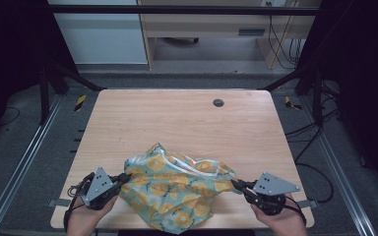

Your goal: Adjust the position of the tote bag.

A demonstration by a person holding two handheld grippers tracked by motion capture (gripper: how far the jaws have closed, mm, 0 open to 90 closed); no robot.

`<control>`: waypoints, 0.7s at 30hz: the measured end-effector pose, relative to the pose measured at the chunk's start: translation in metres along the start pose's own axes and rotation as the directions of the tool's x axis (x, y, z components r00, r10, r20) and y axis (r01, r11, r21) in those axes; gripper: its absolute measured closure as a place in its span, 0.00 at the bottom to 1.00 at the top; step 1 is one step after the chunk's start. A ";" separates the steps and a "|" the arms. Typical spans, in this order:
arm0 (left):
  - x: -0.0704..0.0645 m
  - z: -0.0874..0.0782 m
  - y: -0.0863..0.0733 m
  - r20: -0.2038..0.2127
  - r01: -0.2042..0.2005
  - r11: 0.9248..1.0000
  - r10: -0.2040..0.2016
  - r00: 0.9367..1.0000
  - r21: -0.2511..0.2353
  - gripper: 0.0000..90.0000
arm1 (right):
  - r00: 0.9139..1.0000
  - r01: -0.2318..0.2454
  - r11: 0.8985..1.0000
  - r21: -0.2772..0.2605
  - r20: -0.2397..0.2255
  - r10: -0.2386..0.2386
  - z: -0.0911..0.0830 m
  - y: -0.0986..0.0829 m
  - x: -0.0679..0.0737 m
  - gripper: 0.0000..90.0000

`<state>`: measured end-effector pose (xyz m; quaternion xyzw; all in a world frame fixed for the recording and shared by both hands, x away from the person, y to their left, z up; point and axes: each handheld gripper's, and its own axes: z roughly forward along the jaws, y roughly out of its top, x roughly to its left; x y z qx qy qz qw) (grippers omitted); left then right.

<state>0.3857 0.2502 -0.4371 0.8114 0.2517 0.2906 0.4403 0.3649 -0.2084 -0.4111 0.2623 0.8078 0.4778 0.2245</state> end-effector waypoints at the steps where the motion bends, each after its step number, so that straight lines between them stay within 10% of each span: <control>1: -0.002 0.000 -0.002 0.008 -0.003 1.000 0.003 1.000 0.007 1.00 | 1.000 0.005 1.000 -0.004 -0.006 -0.005 -0.001 -0.001 0.001 1.00; 21: -0.009 0.036 -0.020 0.091 -0.090 0.970 0.071 0.993 0.227 1.00 | 0.987 0.071 0.991 0.111 -0.152 -0.054 0.028 -0.038 0.015 1.00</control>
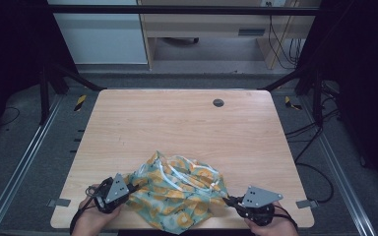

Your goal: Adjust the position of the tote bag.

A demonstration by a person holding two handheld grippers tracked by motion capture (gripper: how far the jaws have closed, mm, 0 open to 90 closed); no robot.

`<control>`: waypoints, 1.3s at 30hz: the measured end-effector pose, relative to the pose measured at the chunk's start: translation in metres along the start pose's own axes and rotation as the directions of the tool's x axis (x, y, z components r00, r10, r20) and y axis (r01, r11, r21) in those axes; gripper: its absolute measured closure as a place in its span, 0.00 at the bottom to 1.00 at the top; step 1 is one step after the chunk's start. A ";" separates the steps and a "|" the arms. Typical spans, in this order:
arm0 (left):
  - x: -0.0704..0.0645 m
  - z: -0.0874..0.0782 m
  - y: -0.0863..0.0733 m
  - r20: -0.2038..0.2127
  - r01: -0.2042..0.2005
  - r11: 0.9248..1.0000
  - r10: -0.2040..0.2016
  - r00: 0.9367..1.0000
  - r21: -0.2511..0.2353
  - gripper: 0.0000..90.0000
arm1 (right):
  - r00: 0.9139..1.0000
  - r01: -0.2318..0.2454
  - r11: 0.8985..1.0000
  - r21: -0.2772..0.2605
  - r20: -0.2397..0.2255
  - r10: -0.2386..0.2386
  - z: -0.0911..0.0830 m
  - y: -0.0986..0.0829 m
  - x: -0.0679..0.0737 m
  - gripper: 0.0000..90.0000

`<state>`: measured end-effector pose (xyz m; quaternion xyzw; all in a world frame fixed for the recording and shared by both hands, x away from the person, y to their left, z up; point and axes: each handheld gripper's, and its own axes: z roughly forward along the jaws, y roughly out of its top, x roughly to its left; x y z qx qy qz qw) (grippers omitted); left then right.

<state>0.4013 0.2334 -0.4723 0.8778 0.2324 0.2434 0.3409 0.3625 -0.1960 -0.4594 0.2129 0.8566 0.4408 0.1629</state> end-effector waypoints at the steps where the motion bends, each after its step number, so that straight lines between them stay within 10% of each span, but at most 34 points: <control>1: 0.001 0.002 0.000 0.000 0.000 1.000 0.000 1.000 0.004 1.00 | 1.000 0.005 1.000 0.012 -0.002 -0.005 0.003 0.000 0.000 1.00; 29: 0.001 0.031 0.007 0.008 0.015 0.997 -0.016 1.000 0.070 0.96 | 0.999 -0.033 0.992 0.125 -0.023 0.036 0.042 0.002 -0.007 1.00; 39: 0.004 0.013 0.006 -0.045 0.168 0.986 -0.169 0.985 -0.018 0.50 | 0.994 -0.096 0.993 0.066 0.051 0.093 0.022 0.000 -0.010 0.67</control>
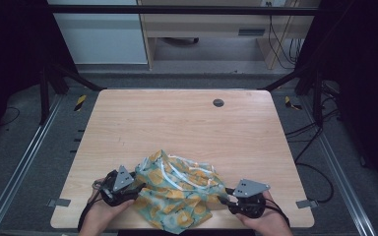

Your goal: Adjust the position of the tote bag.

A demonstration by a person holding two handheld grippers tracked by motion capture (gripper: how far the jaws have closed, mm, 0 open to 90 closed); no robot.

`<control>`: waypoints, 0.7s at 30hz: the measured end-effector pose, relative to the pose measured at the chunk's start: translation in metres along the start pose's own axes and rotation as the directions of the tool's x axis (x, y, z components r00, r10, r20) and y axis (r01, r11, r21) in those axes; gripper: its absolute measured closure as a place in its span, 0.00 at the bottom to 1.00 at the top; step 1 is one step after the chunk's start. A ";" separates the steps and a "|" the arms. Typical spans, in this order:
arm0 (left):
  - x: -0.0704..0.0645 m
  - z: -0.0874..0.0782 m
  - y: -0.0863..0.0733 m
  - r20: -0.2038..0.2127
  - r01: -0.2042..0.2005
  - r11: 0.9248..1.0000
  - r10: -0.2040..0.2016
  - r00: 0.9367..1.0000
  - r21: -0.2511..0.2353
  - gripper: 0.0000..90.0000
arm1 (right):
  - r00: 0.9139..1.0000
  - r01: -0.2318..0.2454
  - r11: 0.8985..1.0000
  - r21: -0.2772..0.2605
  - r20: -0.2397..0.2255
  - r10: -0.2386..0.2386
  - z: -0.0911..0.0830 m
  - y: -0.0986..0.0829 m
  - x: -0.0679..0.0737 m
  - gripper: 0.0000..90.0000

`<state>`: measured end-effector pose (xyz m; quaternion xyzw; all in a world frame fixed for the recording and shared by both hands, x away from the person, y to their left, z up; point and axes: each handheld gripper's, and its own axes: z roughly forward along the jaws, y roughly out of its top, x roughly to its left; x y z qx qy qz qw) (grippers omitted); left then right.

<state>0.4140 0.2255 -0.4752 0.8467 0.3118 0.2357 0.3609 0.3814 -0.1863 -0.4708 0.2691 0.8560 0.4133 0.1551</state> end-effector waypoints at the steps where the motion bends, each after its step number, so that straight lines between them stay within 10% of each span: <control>1: 0.000 -0.003 0.000 -0.004 -0.001 1.000 0.001 1.000 -0.003 0.48 | 1.000 -0.006 1.000 -0.010 0.009 0.007 -0.003 -0.001 0.000 0.62; 9: 0.000 -0.020 0.002 -0.015 0.052 0.997 -0.053 0.999 -0.063 0.28 | 0.997 -0.047 0.998 -0.045 0.065 0.050 -0.017 -0.002 0.001 0.25; 16: 0.007 -0.036 0.004 0.020 0.125 0.984 -0.124 0.992 -0.127 0.19 | 0.994 -0.084 0.995 -0.056 0.059 0.088 -0.026 0.002 -0.003 0.16; 21: 0.007 -0.046 0.024 0.033 0.097 0.983 -0.093 0.995 -0.154 0.20 | 0.994 -0.094 0.993 -0.076 0.043 0.098 -0.031 0.015 -0.007 0.16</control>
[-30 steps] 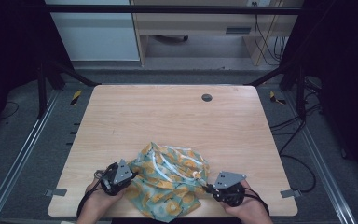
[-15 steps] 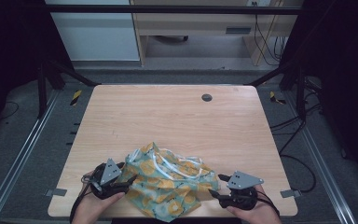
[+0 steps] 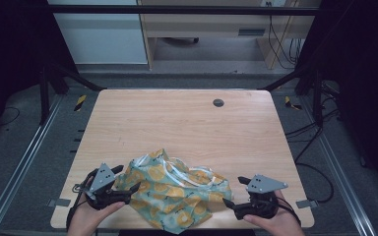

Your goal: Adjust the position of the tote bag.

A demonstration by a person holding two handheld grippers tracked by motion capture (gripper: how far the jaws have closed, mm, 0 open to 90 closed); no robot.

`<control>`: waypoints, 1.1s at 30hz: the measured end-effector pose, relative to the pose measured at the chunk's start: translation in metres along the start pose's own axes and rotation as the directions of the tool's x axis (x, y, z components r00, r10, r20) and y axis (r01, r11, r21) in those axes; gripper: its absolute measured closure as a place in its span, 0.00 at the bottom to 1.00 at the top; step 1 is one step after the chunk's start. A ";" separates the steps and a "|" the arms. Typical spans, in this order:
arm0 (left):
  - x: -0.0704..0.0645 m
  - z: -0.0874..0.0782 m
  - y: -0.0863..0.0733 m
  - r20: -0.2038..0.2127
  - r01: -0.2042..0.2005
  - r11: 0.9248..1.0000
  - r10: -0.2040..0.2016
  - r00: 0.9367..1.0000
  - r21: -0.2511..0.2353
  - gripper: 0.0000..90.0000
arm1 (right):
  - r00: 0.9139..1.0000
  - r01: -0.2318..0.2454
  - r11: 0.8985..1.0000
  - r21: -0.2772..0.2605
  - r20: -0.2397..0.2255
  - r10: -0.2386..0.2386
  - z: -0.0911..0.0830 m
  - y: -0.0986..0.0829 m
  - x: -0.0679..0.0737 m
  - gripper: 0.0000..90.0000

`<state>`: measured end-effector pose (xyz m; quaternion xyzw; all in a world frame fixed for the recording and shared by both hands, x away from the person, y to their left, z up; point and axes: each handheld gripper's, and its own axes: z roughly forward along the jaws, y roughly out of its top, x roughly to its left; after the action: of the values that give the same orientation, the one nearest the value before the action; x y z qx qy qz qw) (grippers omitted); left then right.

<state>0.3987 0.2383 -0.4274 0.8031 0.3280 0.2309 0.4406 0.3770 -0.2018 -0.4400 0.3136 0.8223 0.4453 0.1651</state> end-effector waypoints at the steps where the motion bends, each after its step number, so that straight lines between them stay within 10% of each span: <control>1: -0.001 -0.001 0.007 0.001 -0.014 1.000 0.014 1.000 -0.005 0.20 | 1.000 0.002 1.000 -0.001 -0.004 -0.002 0.000 0.004 -0.001 0.17; 8: -0.008 0.009 0.055 0.063 -0.132 0.991 0.131 0.989 0.017 0.22 | 0.999 0.036 0.999 0.021 -0.012 -0.036 0.009 0.034 -0.005 0.39; 17: -0.001 0.033 0.040 0.141 -0.107 0.990 0.093 0.986 0.093 0.29 | 0.996 0.023 0.995 0.101 -0.084 -0.014 0.034 0.027 -0.012 0.43; 29: -0.005 0.047 0.036 0.149 -0.147 0.982 0.128 0.981 0.121 0.77 | 0.988 0.039 0.990 0.136 -0.156 -0.018 0.047 0.013 -0.008 0.97; 33: -0.007 0.041 0.039 0.119 -0.154 0.985 0.145 0.982 0.073 0.95 | 0.990 0.047 0.993 0.111 -0.140 -0.032 0.044 0.017 -0.008 1.00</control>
<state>0.4343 0.1948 -0.4151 0.8547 0.2504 0.2038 0.4065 0.4131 -0.1728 -0.4501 0.2747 0.8618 0.4149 0.0986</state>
